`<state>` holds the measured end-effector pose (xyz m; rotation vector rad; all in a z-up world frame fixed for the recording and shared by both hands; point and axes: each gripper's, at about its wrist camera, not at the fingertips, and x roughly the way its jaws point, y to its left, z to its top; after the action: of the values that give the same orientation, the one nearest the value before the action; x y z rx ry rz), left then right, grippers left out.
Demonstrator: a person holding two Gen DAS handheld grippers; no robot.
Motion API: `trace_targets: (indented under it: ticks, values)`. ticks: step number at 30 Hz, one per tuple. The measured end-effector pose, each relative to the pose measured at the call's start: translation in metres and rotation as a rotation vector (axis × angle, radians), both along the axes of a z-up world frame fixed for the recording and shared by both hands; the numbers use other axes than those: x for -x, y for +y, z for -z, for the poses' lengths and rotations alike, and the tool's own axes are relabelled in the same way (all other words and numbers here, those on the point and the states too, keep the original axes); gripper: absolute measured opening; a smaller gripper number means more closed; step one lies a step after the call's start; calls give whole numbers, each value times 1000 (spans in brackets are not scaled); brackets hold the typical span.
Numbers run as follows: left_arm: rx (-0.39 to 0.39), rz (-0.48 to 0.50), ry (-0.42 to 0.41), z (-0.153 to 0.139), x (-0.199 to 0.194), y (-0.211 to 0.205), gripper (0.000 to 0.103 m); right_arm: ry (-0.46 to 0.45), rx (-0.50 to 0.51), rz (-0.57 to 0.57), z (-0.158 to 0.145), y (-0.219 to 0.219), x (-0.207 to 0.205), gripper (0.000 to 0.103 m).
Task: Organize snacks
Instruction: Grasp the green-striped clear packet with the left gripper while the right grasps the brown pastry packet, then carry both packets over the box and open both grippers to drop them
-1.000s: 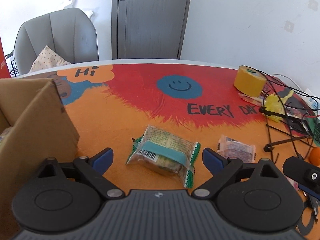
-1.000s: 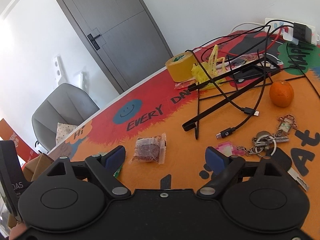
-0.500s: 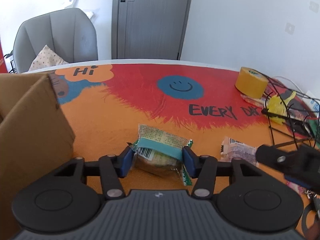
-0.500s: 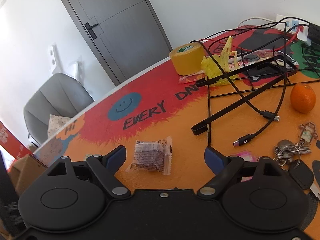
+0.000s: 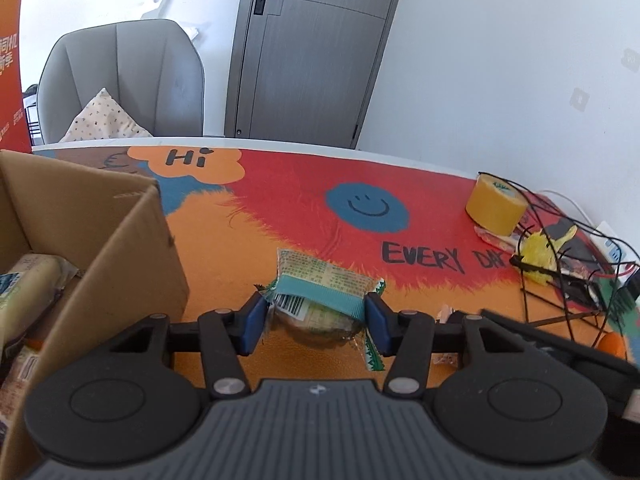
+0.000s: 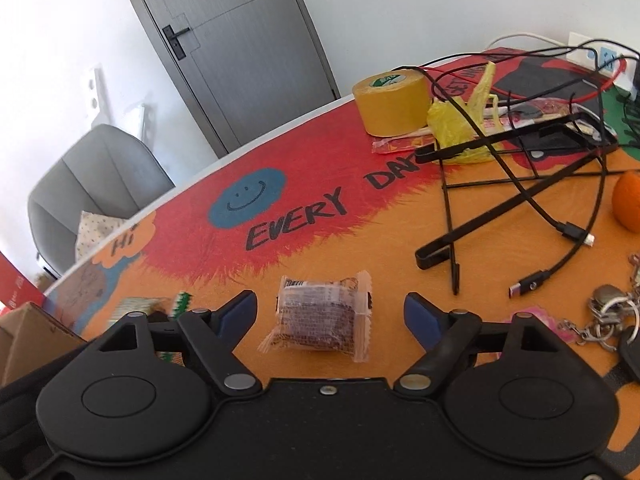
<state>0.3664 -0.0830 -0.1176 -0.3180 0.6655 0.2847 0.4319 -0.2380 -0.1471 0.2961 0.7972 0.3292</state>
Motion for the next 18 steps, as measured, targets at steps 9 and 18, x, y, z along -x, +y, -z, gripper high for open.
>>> trace_targets:
  ticks: [9, 18]
  values:
    - [29, 13, -22, -10, 12, 6, 52, -2, 89, 28, -1, 8, 3, 38]
    - [38, 38, -72, -34, 40, 5, 52, -39, 13, 46, -24, -8, 41, 37]
